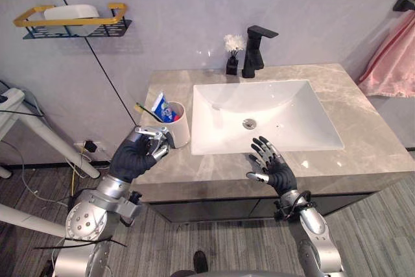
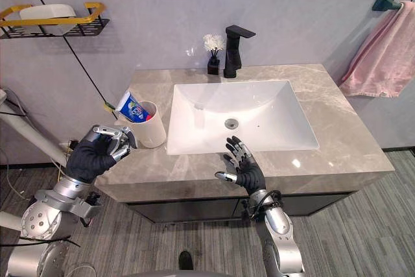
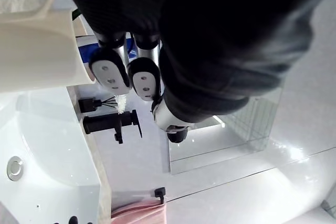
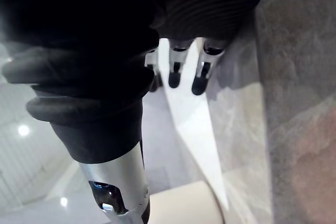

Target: Organize washtable

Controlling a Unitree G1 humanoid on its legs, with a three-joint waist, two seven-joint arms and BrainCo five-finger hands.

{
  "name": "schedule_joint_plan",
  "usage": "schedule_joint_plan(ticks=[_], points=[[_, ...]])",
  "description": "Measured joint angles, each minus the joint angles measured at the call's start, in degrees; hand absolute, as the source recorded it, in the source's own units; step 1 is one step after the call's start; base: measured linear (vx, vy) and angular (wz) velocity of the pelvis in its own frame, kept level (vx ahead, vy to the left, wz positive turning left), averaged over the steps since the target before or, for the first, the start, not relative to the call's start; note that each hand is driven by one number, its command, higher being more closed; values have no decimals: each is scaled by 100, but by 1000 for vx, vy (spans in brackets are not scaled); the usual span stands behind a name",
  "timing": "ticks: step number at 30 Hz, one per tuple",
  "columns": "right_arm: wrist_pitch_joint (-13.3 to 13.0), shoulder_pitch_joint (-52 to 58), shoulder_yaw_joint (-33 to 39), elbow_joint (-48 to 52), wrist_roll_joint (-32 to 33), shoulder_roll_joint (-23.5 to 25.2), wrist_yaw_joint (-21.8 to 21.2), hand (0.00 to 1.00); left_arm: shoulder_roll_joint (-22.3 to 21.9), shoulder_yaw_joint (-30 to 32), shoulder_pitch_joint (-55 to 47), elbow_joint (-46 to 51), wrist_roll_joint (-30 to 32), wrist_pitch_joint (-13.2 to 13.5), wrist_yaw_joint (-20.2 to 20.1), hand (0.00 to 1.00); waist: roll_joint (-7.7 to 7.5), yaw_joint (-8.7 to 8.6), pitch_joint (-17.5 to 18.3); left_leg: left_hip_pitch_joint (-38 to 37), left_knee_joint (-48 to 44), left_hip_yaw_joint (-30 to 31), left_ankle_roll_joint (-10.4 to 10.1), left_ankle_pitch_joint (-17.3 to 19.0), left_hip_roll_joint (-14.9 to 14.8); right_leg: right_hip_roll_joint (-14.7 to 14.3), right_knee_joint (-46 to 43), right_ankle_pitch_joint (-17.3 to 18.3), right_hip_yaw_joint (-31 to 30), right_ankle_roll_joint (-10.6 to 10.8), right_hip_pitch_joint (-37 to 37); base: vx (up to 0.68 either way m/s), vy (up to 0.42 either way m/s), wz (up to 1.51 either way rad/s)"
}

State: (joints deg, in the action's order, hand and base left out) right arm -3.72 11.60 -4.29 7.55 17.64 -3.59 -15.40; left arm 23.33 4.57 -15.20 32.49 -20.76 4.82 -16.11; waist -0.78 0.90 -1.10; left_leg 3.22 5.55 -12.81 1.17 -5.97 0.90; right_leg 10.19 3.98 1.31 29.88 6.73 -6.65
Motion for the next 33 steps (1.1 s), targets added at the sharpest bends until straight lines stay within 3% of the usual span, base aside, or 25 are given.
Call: schedule_joint_plan(ticks=[12, 33], points=[[31, -164, 147, 112, -17, 96, -99, 0, -340, -72, 66, -706, 694, -211, -14, 100, -193, -21, -172, 97, -3, -215, -17, 30, -56, -15, -53, -41, -217, 52, 225, 13, 11, -9], [33, -292, 170, 338, -18, 219, -118, 0, -1080, -284, 202, -1466, 1149, -307, -11, 100, -225, -40, -415, 194, -4, -348, -31, 83, -72, -6, -86, -41, -358, 53, 412, 0, 6, -3]])
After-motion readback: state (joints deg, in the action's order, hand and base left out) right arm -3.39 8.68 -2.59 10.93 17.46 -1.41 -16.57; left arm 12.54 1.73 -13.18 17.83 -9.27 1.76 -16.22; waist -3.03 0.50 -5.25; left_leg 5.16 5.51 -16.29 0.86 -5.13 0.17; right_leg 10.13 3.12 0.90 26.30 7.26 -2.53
